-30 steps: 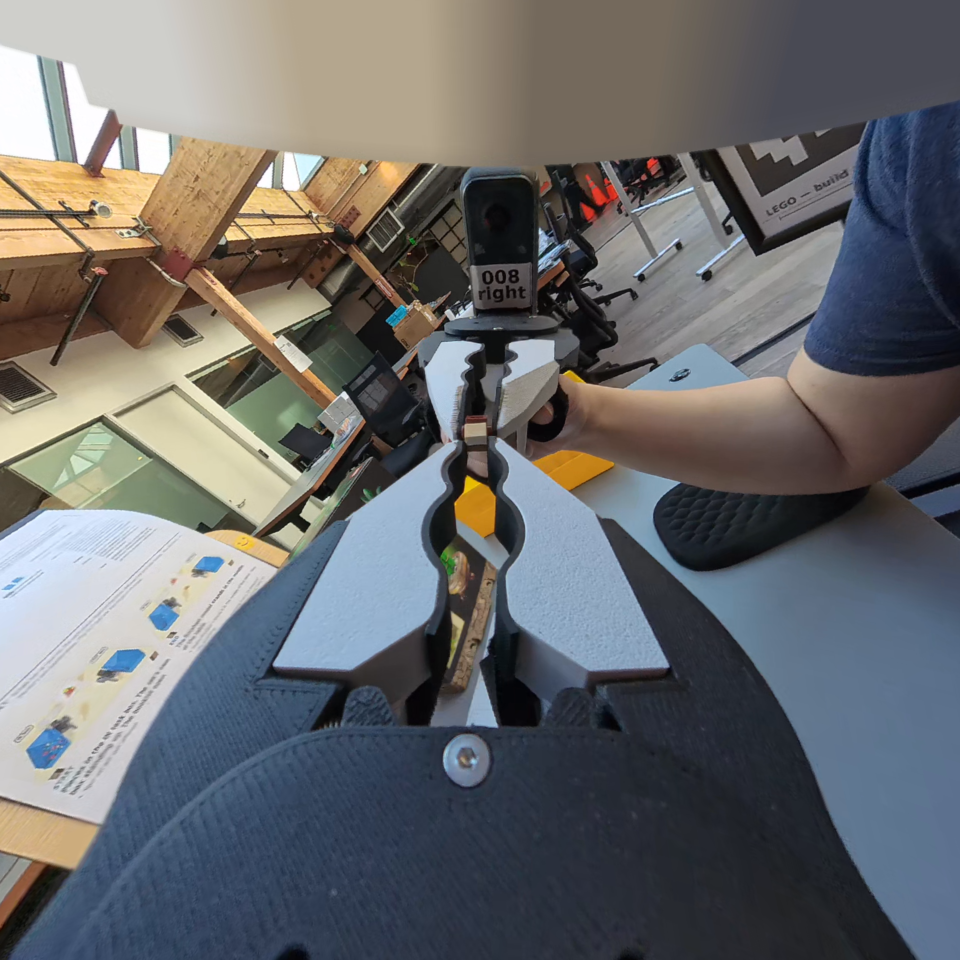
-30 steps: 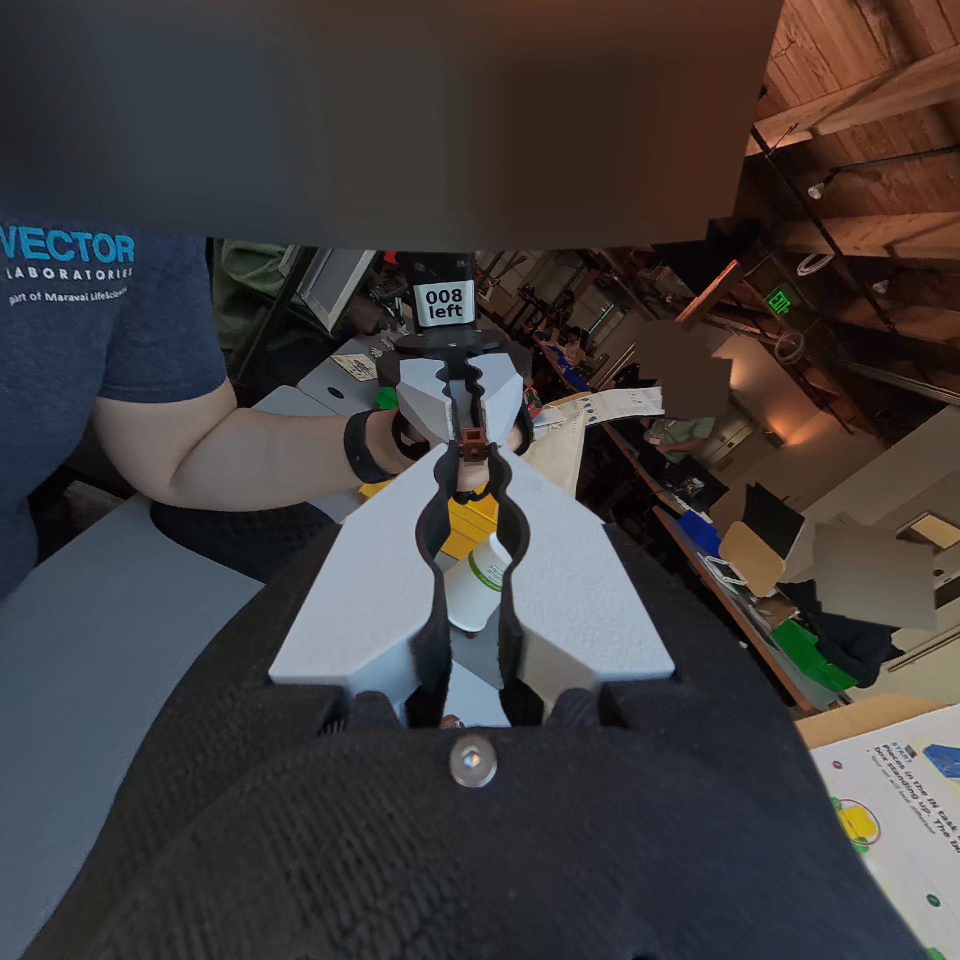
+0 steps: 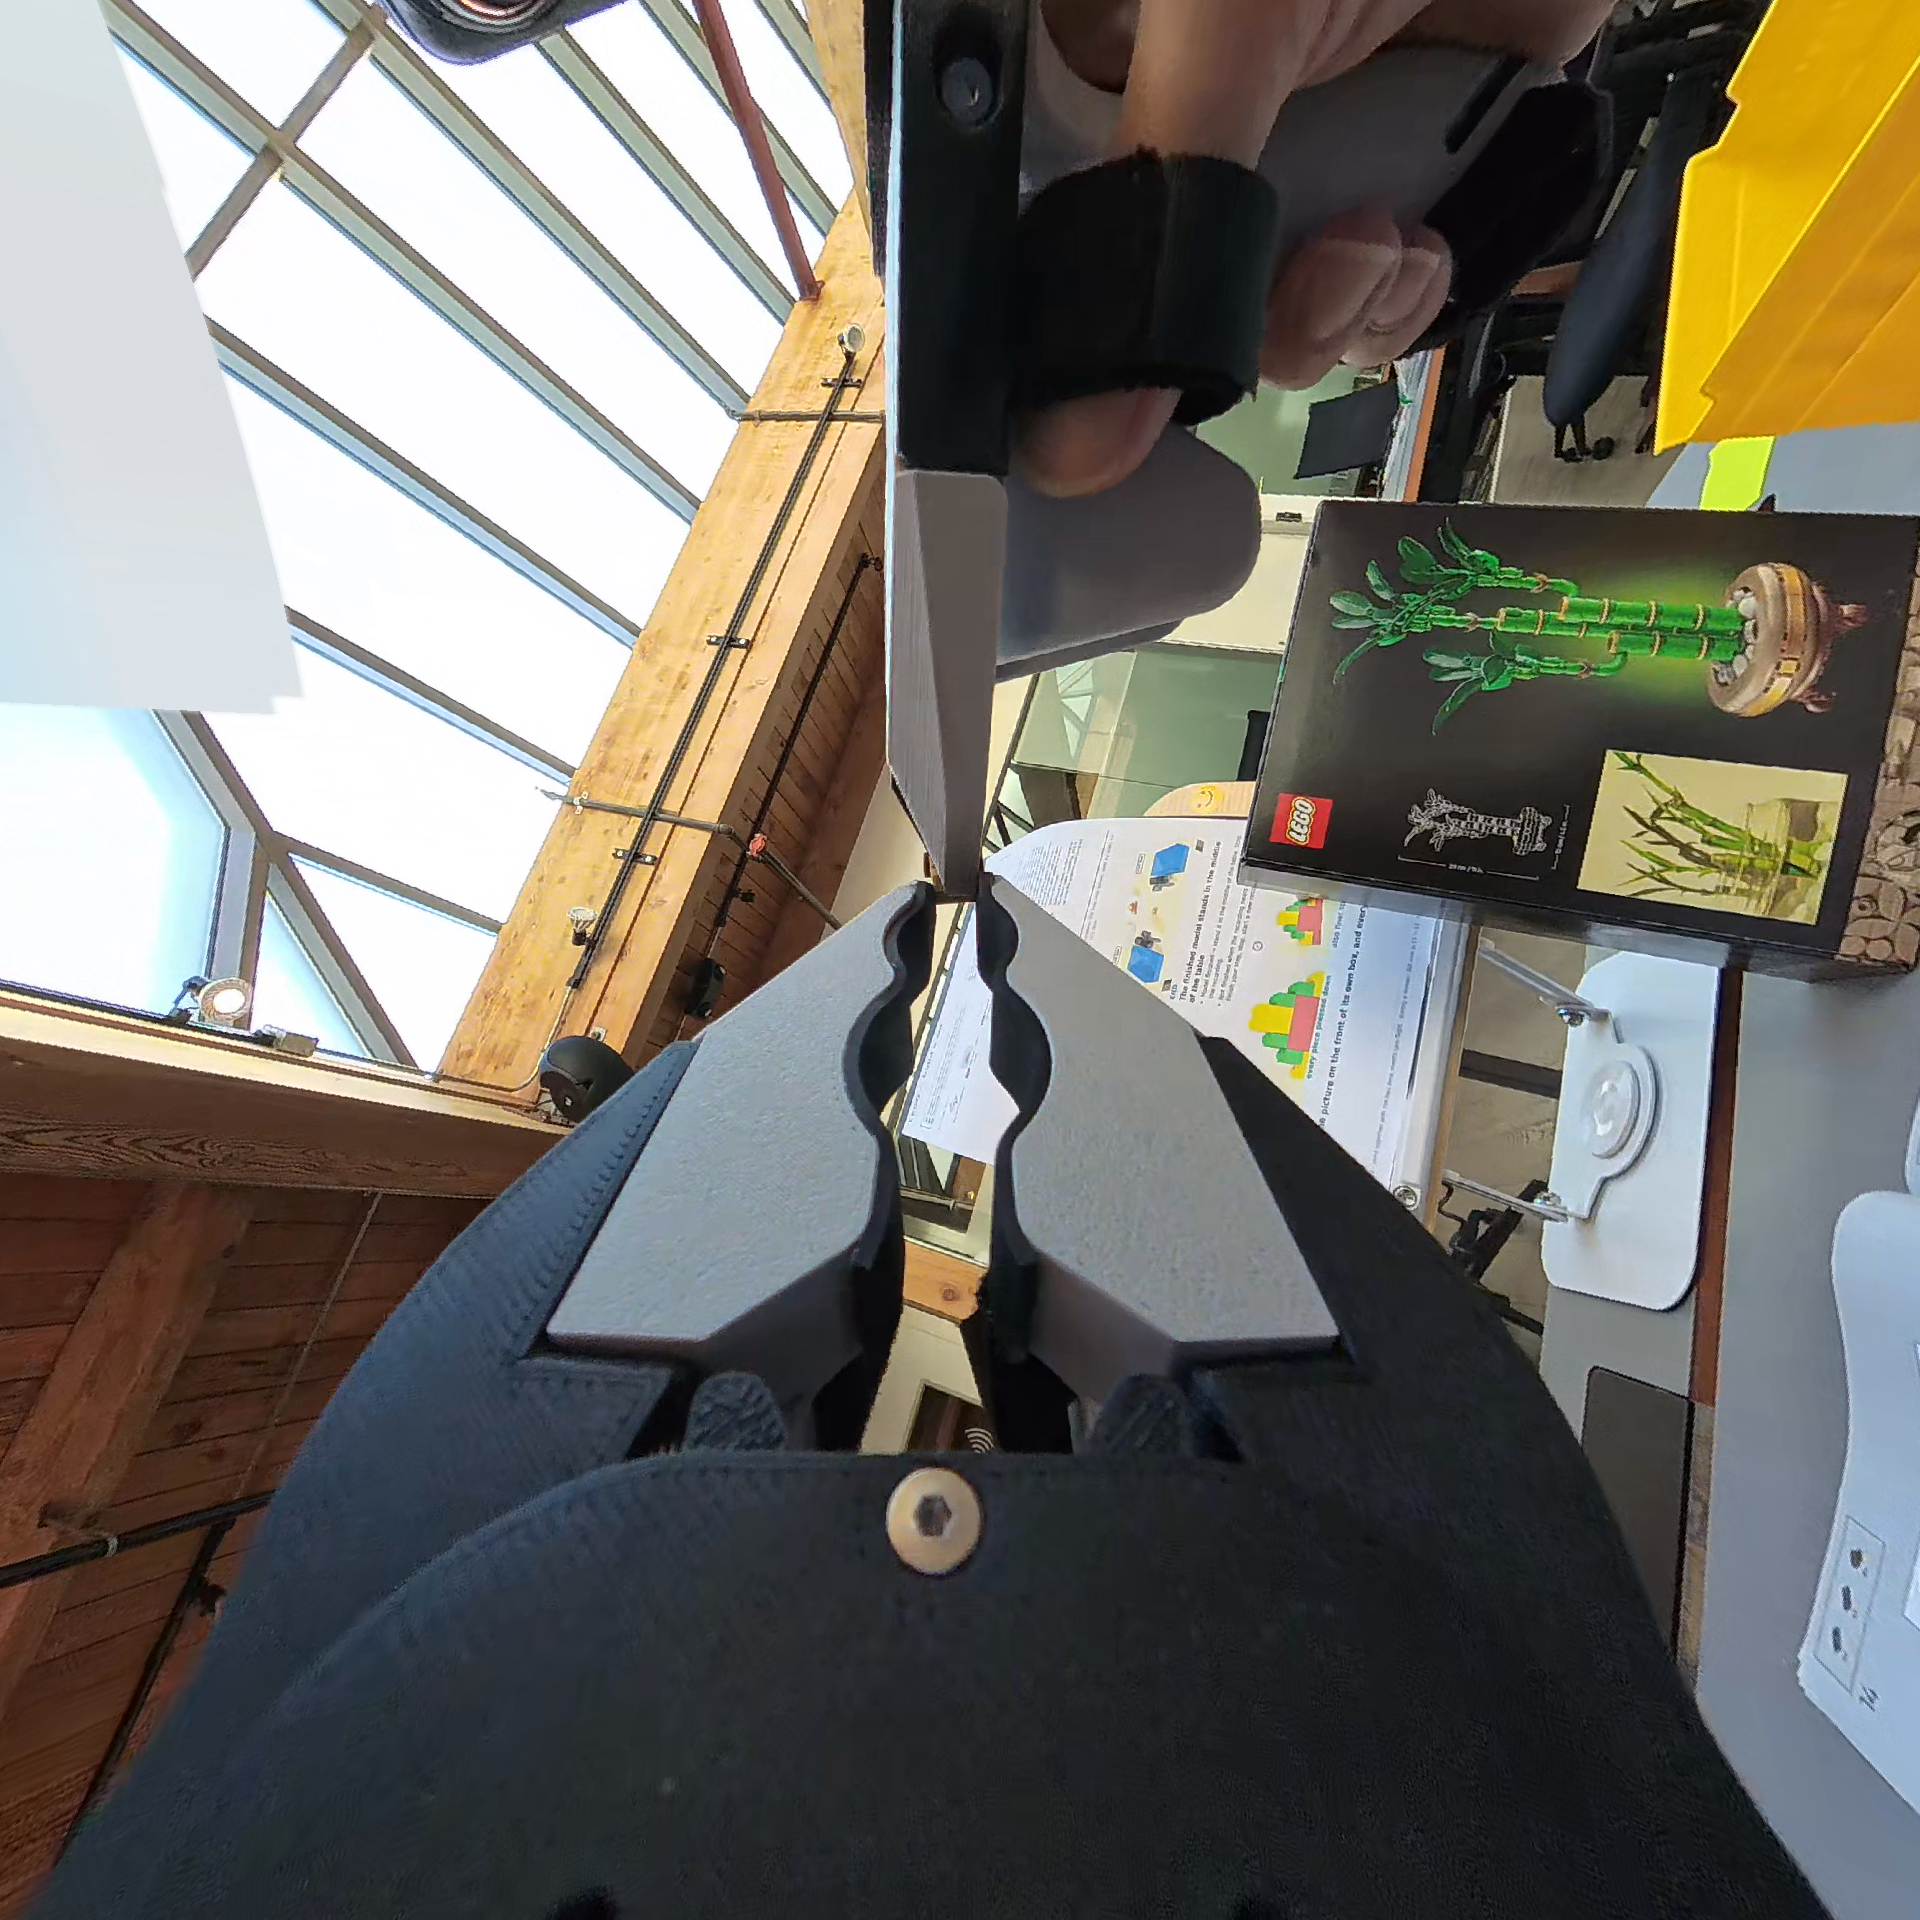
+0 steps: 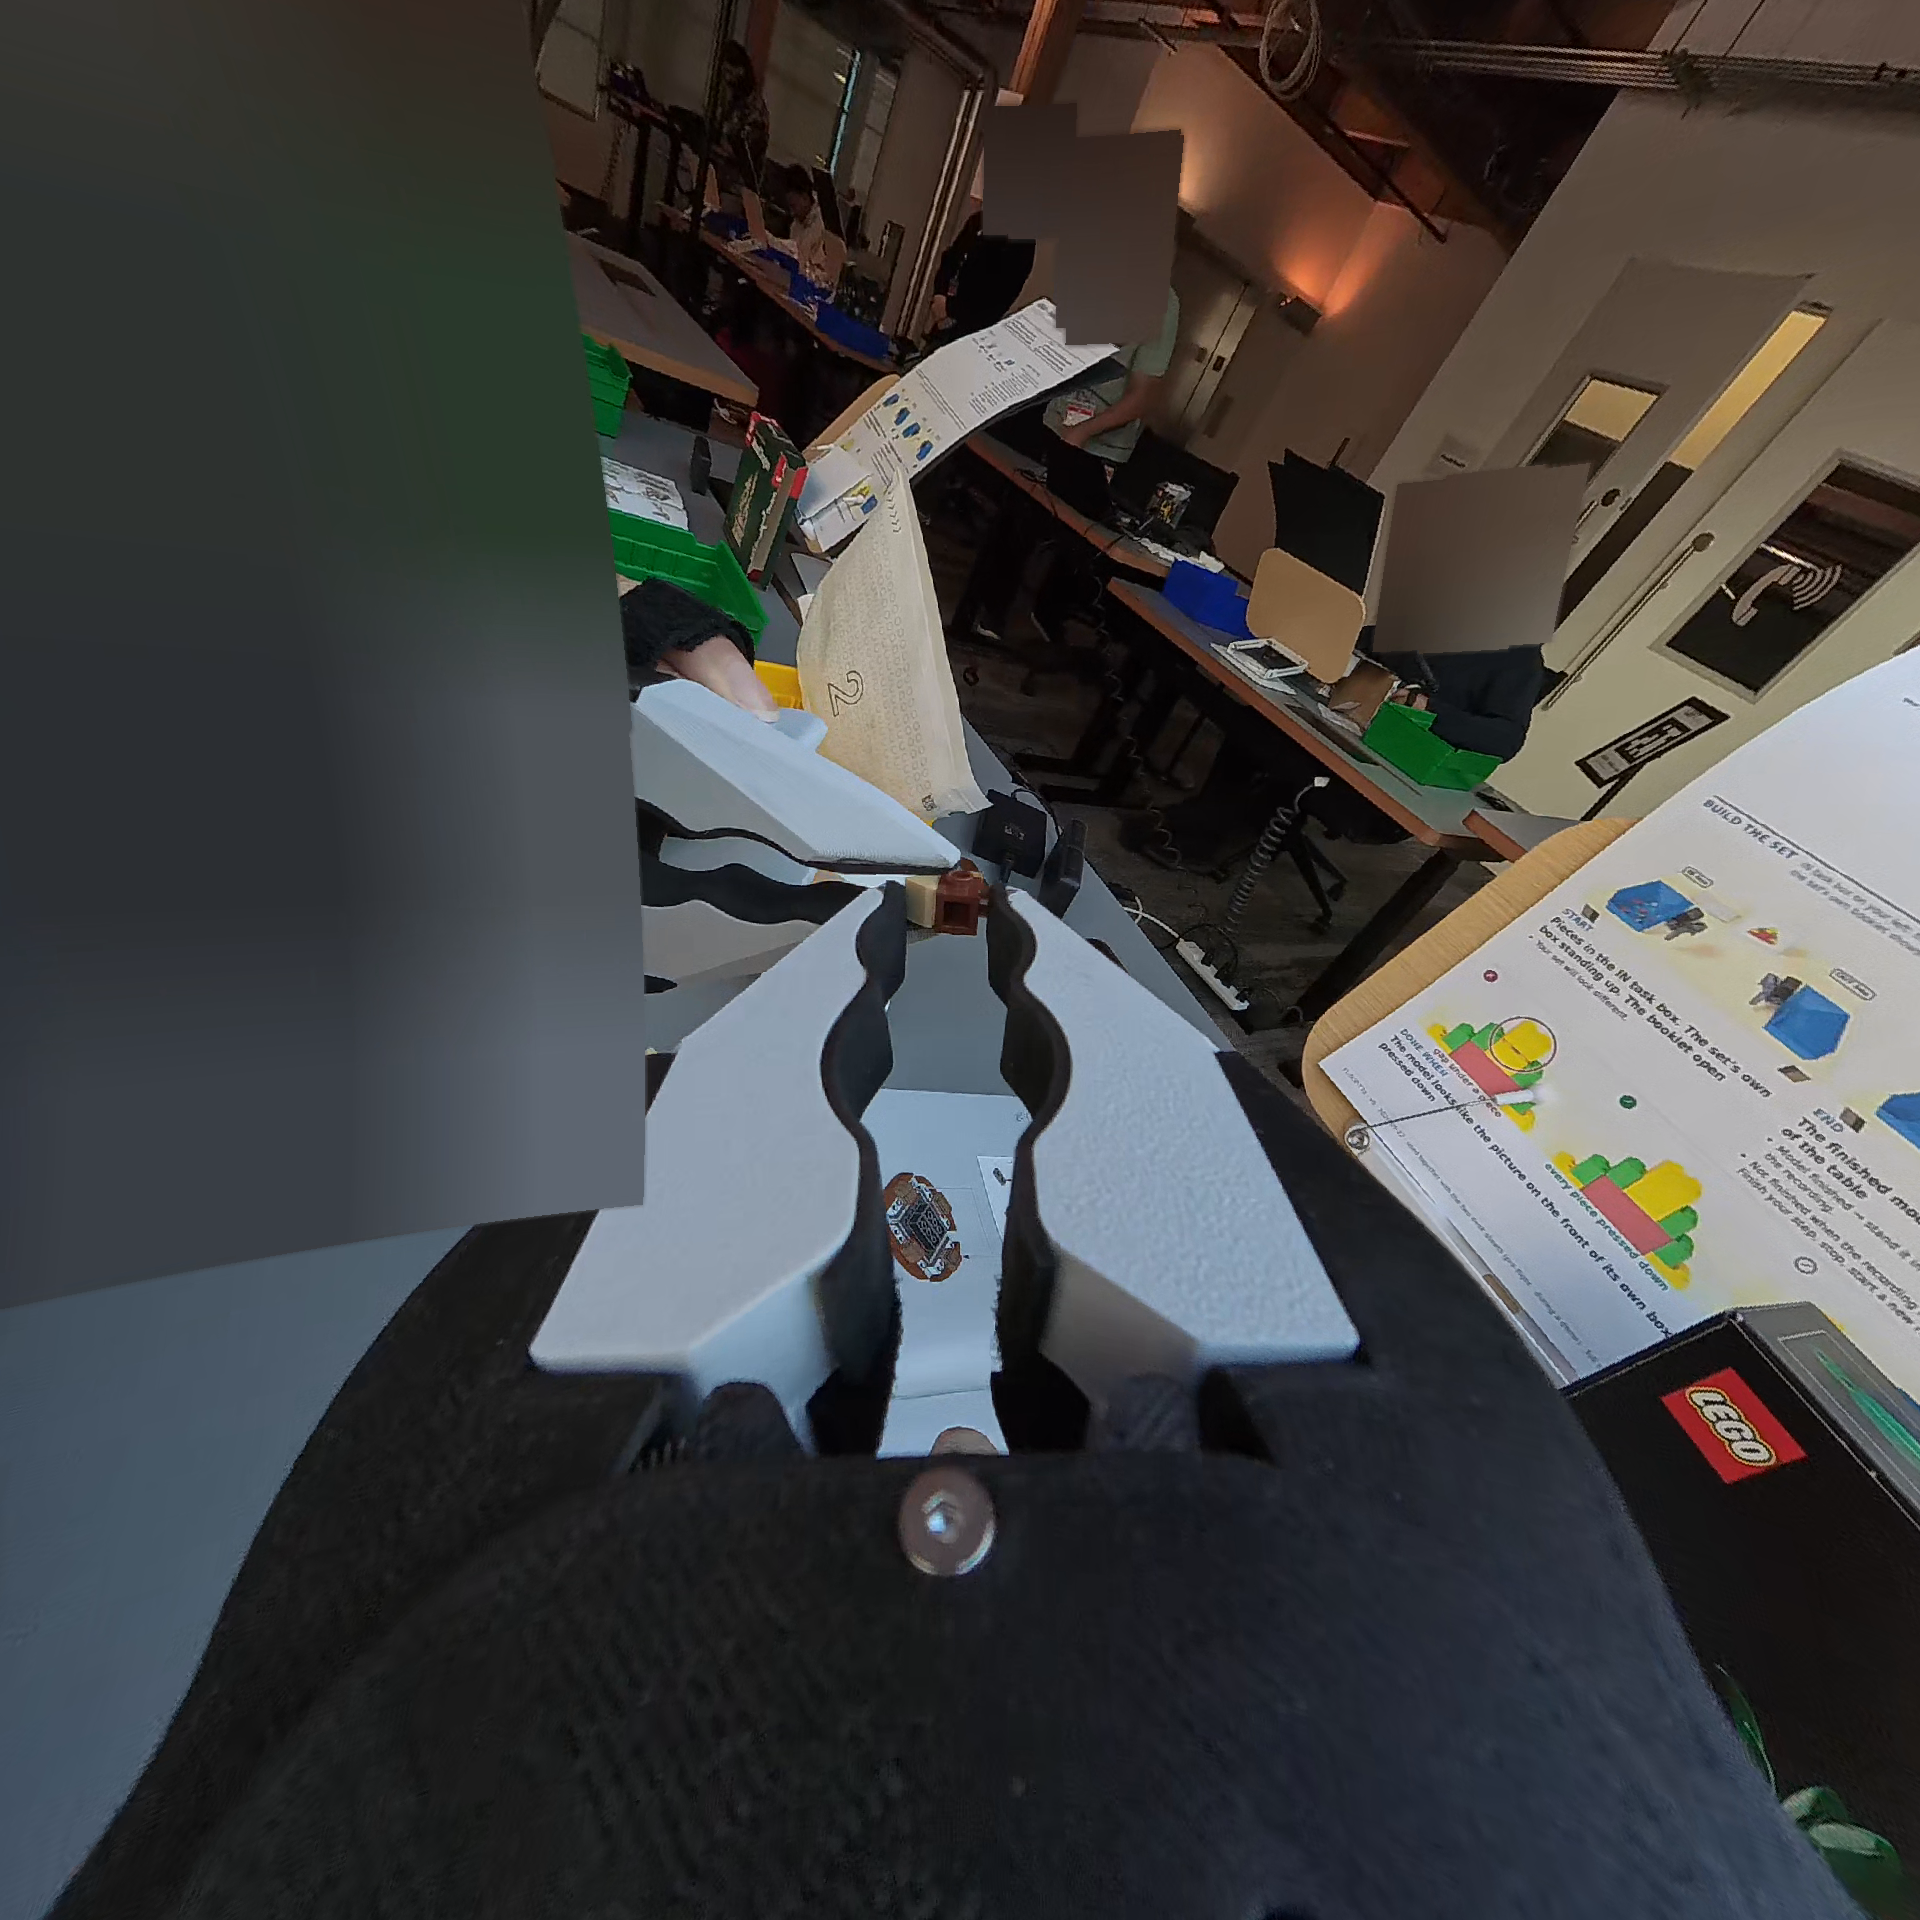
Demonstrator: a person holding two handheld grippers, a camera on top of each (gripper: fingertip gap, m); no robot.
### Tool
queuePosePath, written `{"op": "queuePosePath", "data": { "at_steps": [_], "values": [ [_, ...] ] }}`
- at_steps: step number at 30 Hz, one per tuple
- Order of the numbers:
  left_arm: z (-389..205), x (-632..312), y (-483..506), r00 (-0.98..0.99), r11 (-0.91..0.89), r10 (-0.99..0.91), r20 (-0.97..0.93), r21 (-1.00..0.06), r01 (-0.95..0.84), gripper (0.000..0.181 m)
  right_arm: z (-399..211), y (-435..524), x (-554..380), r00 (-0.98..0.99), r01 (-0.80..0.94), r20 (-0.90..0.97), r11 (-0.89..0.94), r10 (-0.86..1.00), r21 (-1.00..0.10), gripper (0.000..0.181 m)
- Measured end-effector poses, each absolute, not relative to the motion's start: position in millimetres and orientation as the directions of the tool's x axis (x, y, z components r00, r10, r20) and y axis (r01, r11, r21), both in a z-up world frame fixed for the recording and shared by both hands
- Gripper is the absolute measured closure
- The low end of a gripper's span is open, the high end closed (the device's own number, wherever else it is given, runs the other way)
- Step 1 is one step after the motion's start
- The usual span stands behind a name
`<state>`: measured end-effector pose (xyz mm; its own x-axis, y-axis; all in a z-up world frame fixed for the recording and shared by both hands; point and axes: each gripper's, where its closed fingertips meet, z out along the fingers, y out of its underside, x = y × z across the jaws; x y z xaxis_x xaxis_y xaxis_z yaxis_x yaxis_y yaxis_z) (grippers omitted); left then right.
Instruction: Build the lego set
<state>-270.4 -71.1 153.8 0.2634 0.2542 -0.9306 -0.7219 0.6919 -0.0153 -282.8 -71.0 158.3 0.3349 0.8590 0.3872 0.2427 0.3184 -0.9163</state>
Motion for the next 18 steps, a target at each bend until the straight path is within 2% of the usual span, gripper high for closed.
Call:
{"op": "queuePosePath", "data": {
  "at_steps": [1,4,6,7,9,10,12,13,15,18],
  "values": [
    [154,-271,-71,0.264,0.693,0.249,-0.932,-0.02,-0.72,0.175,158,-71,-283,0.336,0.242,0.385,0.316,0.86,-0.917,0.167],
    [155,-272,-73,0.301,0.726,0.195,-0.933,-0.069,-0.684,0.175,160,-73,-284,0.314,0.215,0.396,0.342,0.863,-0.915,0.157],
    [155,-270,-76,0.36,0.776,0.037,-0.932,-0.2,-0.598,0.175,166,-75,-281,0.304,0.185,0.426,0.386,0.852,-0.904,0.15],
    [154,-269,-76,0.393,0.791,-0.095,-0.915,-0.309,-0.528,0.176,167,-76,-277,0.29,0.178,0.445,0.409,0.848,-0.895,0.147],
    [145,-265,-73,0.397,0.708,-0.464,-0.792,-0.601,-0.371,0.176,158,-85,-272,0.19,0.186,0.476,0.444,0.859,-0.876,0.14],
    [140,-264,-73,0.372,0.603,-0.639,-0.673,-0.739,-0.3,0.176,152,-85,-269,0.161,0.2,0.499,0.467,0.851,-0.861,0.142],
    [138,-266,-76,0.296,0.362,-0.869,-0.397,-0.917,-0.168,0.175,136,-70,-260,0.157,0.285,0.542,0.487,0.826,-0.825,0.146],
    [134,-268,-76,0.24,0.214,-0.94,-0.243,-0.967,-0.141,0.175,130,-65,-256,0.153,0.323,0.57,0.504,0.808,-0.801,0.146],
    [131,-278,-63,0.209,-0.081,-0.976,0.067,-0.995,-0.06,0.175,130,-67,-256,0.132,0.305,0.662,0.605,0.738,-0.735,0.145],
    [145,-292,-52,0.018,-0.433,-0.897,0.441,-0.887,0.157,0.175,127,-64,-265,0.139,0.369,0.805,0.724,0.577,-0.583,0.145]
  ]
}}
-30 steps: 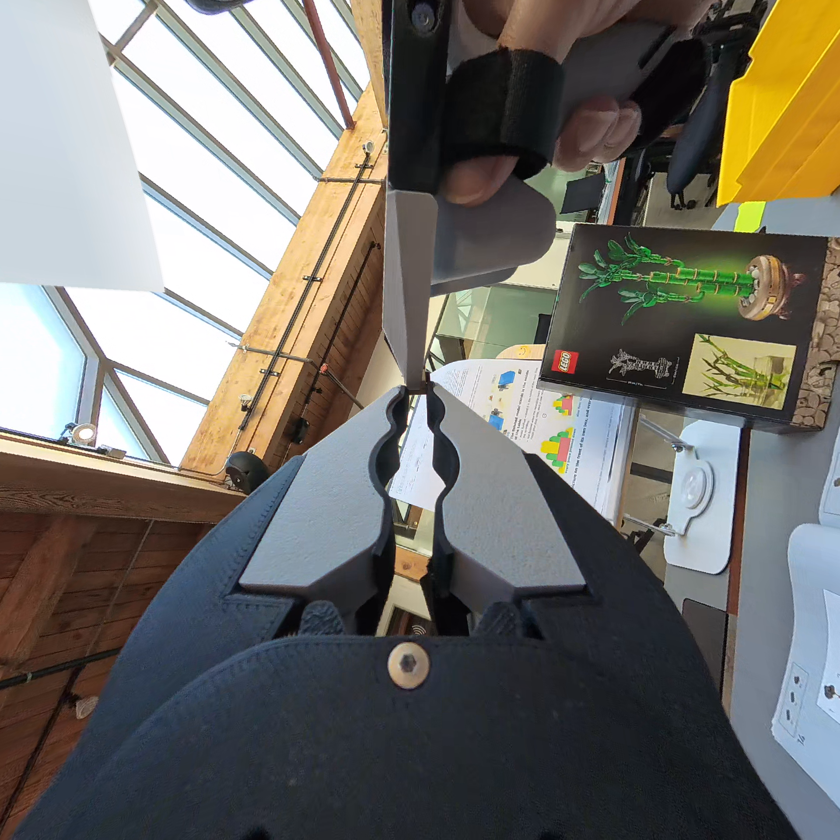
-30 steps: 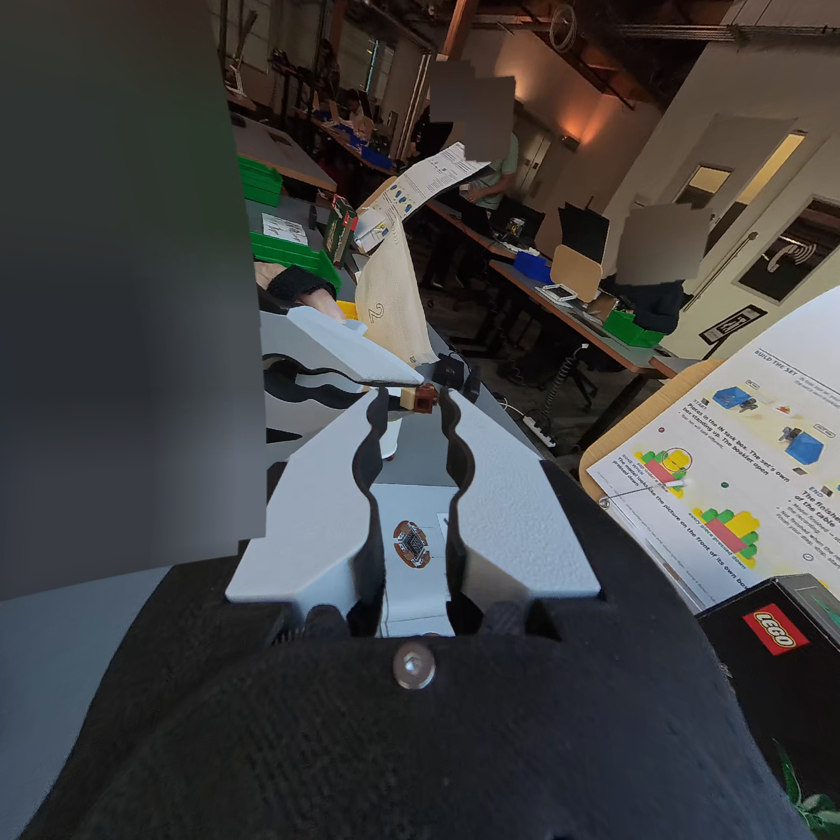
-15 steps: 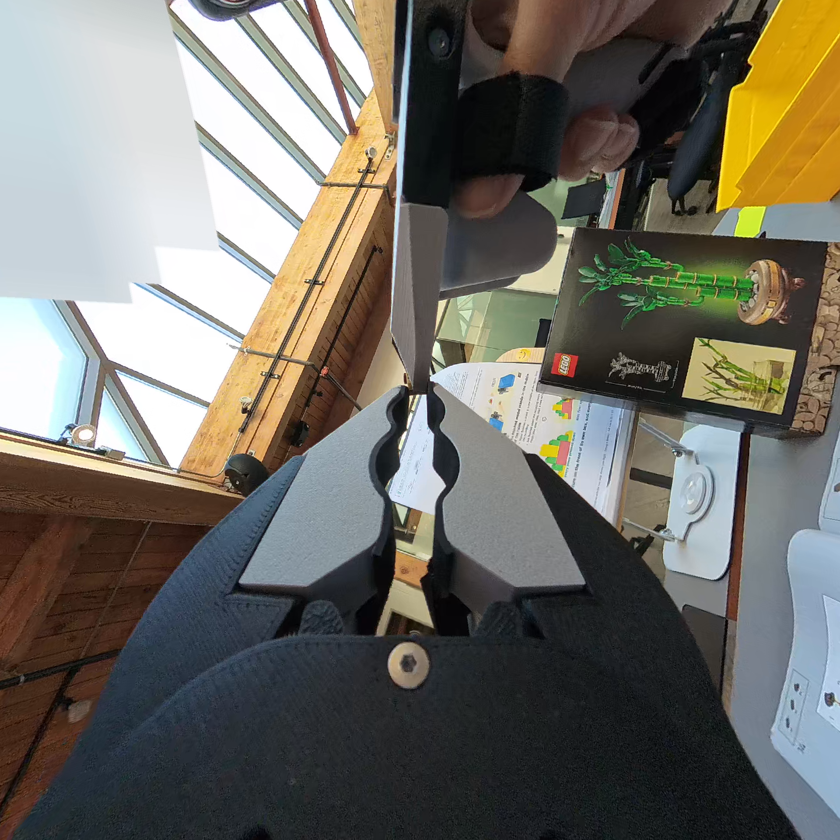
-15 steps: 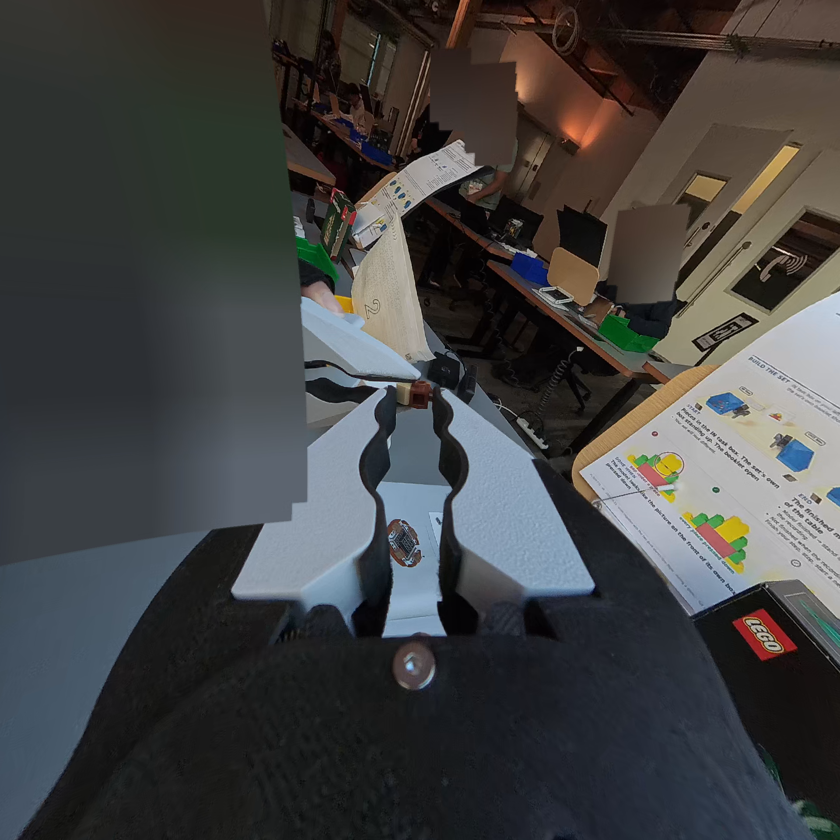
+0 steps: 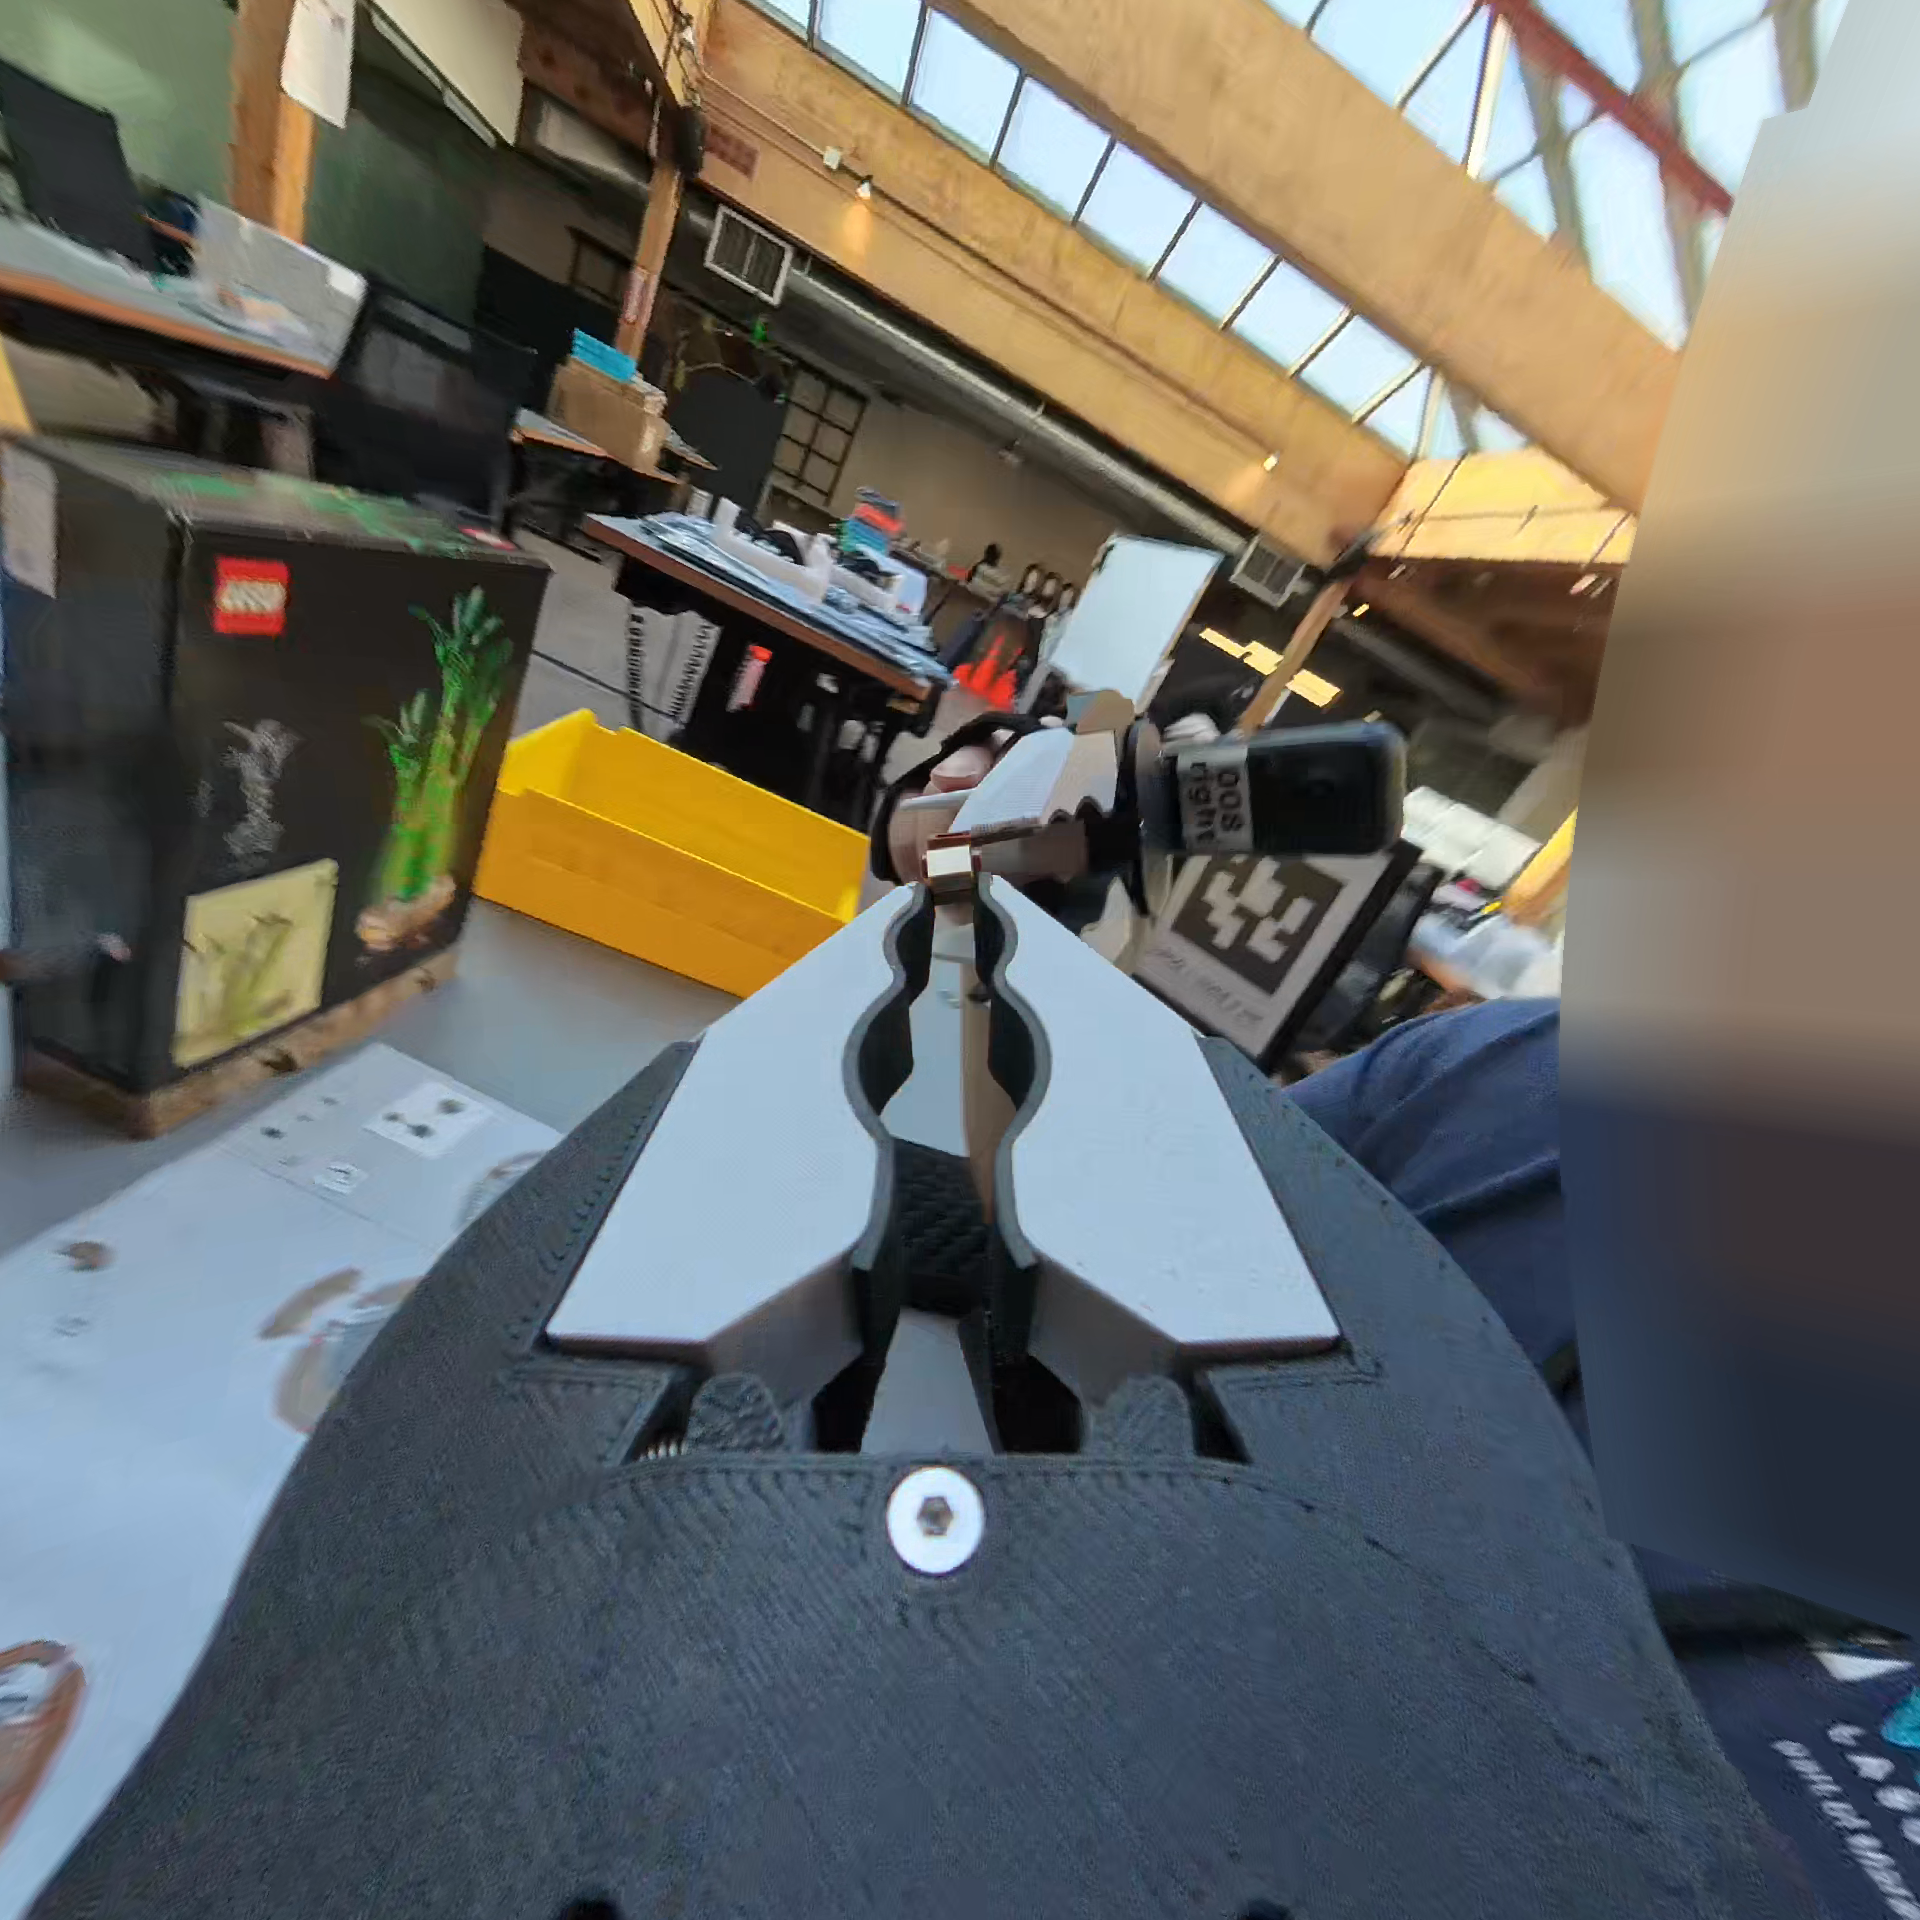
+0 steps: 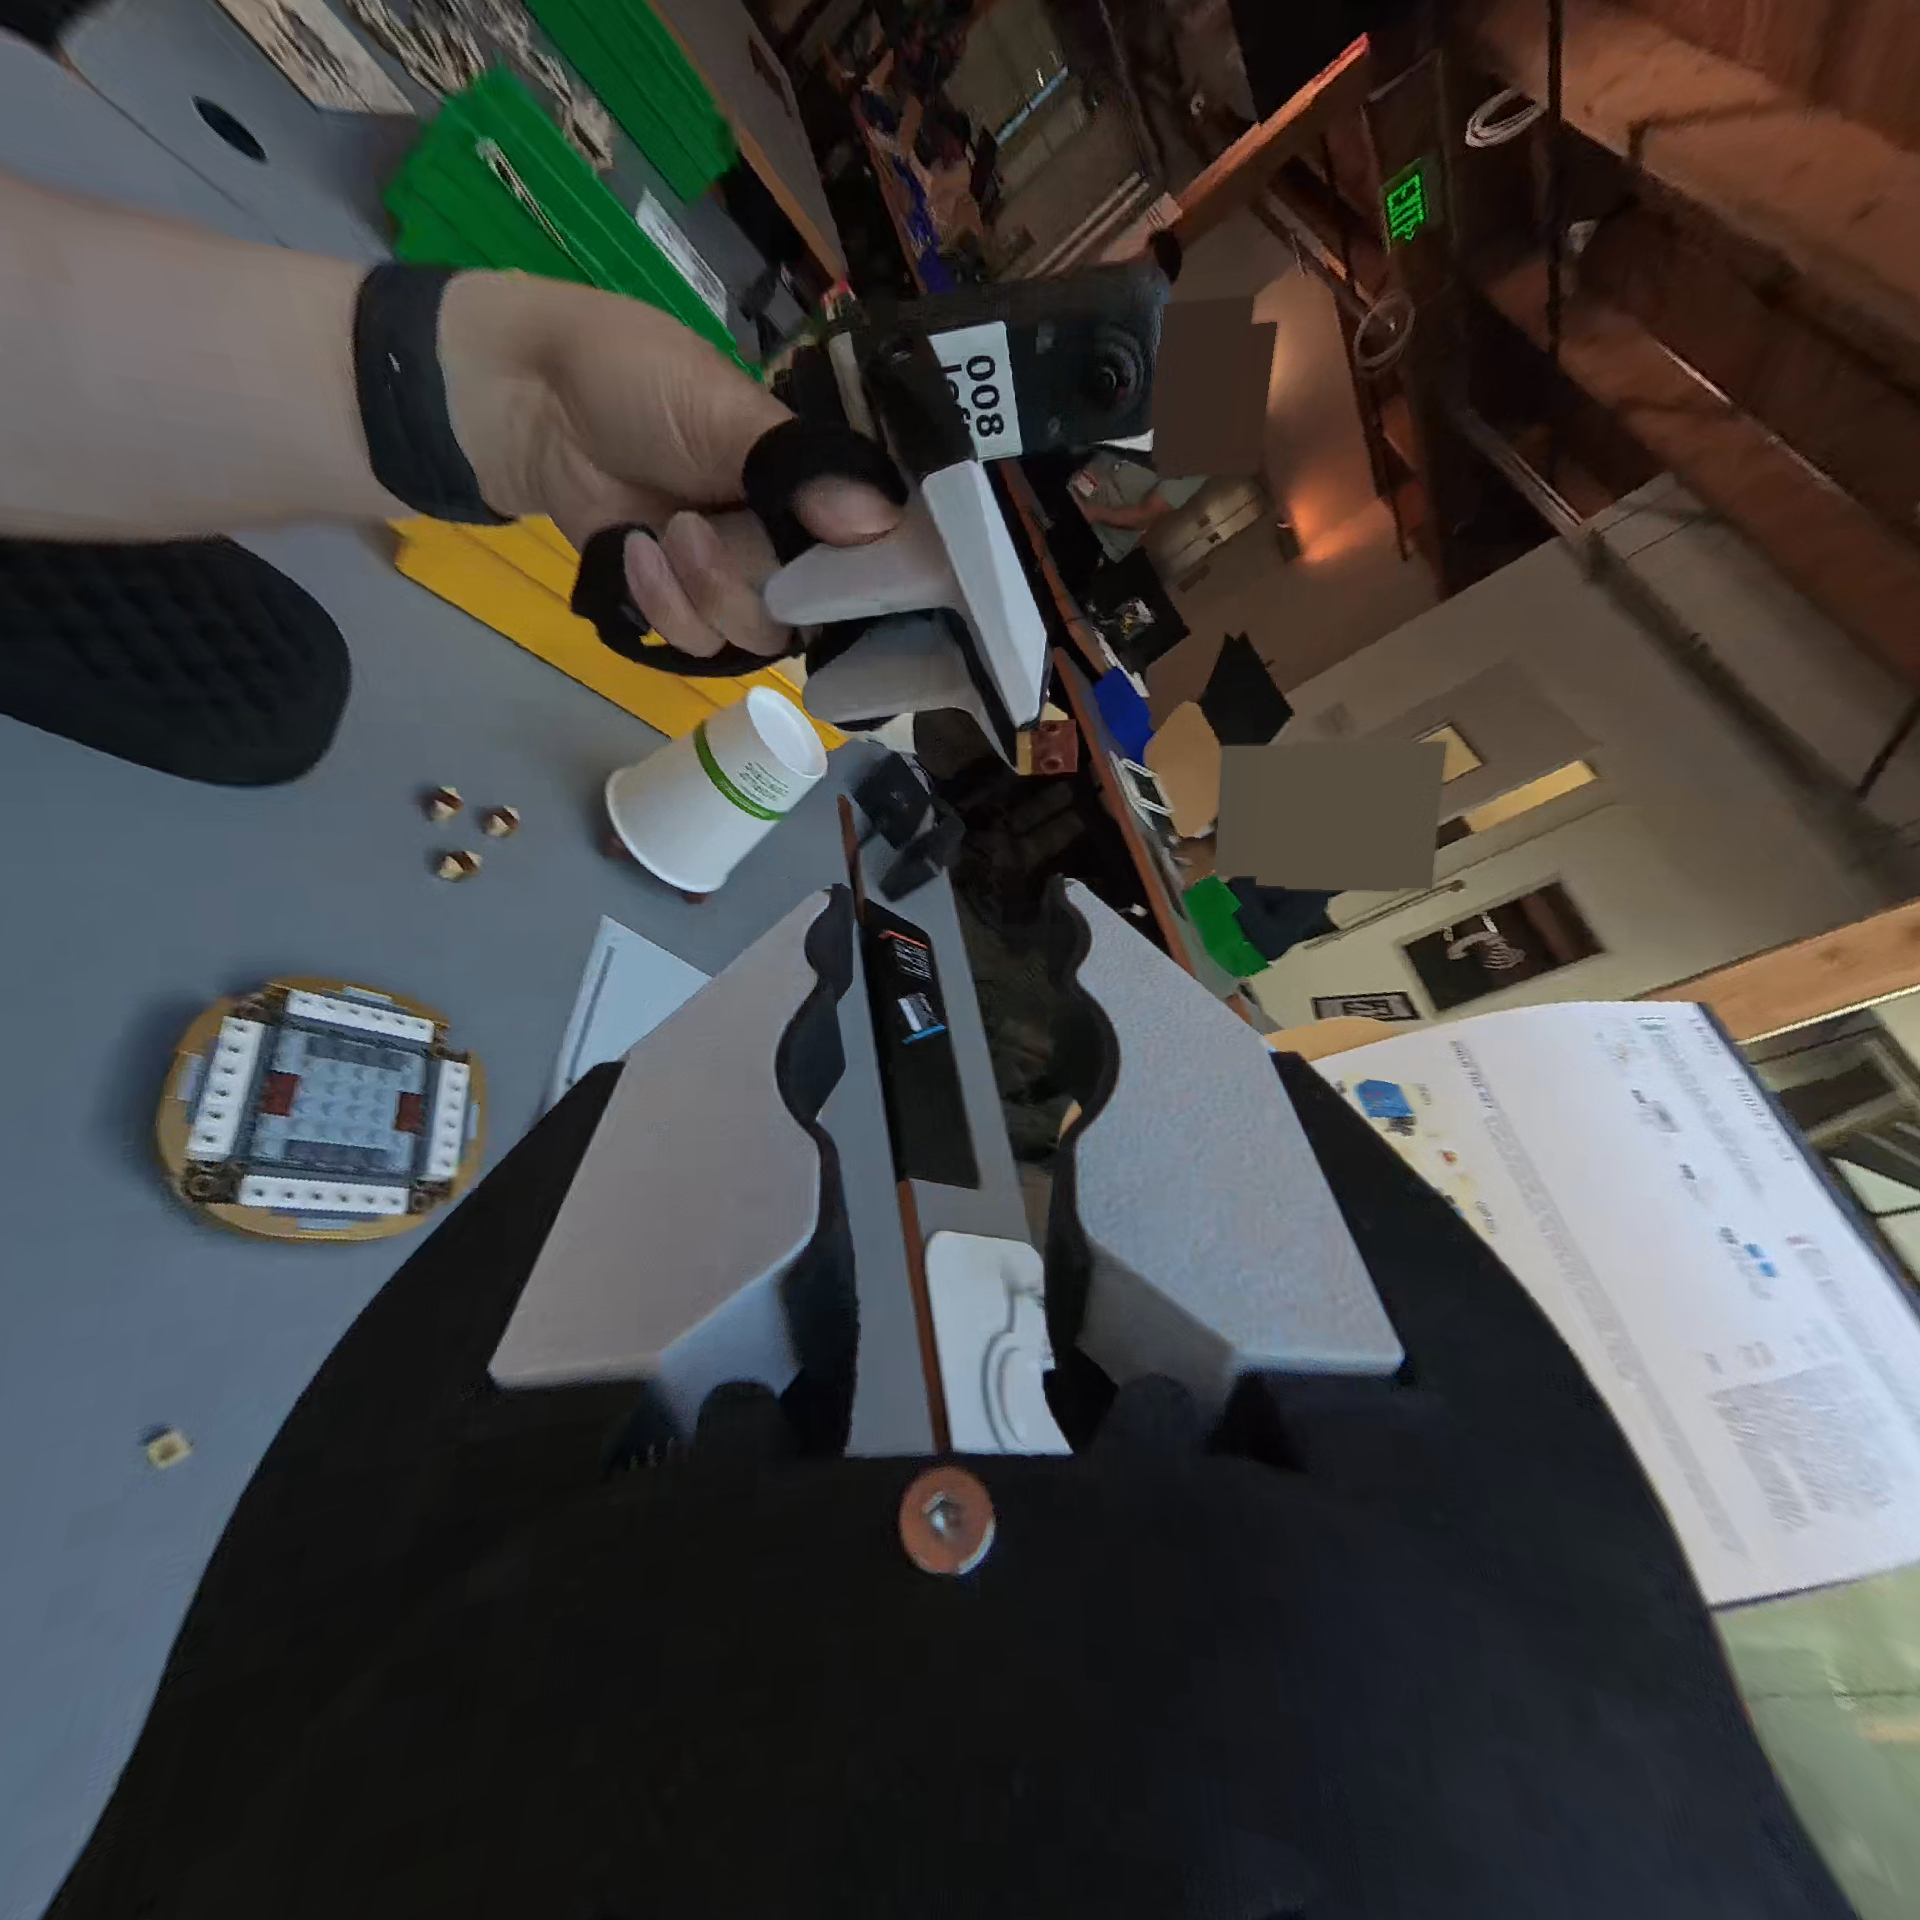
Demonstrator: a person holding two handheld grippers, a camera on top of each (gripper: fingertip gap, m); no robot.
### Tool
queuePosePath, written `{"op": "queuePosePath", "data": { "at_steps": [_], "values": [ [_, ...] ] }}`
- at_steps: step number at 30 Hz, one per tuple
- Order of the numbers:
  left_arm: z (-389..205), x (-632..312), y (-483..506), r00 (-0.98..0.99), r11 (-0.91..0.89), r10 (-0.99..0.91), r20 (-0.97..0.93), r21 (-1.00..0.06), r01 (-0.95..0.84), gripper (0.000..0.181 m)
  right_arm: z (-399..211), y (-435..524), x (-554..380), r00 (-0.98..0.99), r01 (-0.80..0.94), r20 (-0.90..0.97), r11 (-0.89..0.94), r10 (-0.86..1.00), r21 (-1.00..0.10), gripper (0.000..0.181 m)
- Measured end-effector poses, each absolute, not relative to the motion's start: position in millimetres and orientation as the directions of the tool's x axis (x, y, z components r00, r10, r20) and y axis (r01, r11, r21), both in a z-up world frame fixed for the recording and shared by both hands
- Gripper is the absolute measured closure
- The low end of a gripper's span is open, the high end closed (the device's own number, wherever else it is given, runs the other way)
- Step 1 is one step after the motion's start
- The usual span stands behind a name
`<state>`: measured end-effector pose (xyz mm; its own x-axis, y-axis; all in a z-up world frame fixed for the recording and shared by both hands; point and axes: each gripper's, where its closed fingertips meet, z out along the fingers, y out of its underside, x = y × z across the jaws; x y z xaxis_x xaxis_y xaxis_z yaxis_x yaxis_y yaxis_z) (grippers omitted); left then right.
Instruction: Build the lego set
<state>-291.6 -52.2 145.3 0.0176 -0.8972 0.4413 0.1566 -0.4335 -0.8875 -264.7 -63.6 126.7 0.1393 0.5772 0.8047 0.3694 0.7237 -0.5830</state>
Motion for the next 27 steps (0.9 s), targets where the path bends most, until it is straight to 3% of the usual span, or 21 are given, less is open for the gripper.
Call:
{"op": "queuePosePath", "data": {
  "at_steps": [2,4,20,24,27],
  "values": [
    [133,-293,-44,-0.028,-0.56,-0.827,0.562,-0.817,0.139,0.176,128,-58,-273,0.172,0.404,0.859,0.761,0.482,-0.508,0.144],
    [126,-290,-38,-0.047,-0.612,-0.79,0.612,-0.78,0.132,0.176,134,-54,-280,0.216,0.391,0.866,0.773,0.451,-0.5,0.143],
    [110,-281,-37,-0.056,-0.669,-0.743,0.667,-0.739,0.076,0.175,112,-32,-291,0.222,0.388,0.761,0.661,0.609,-0.642,0.17],
    [114,-282,-38,-0.078,-0.647,-0.762,0.642,-0.758,0.084,0.173,115,-30,-289,0.232,0.264,0.564,0.506,0.793,-0.821,0.17],
    [123,-290,-38,0.013,-0.417,-0.908,0.419,-0.905,0.087,0.157,115,-21,-281,0.191,0.137,0.178,0.153,0.965,-0.979,0.17]
  ]
}}
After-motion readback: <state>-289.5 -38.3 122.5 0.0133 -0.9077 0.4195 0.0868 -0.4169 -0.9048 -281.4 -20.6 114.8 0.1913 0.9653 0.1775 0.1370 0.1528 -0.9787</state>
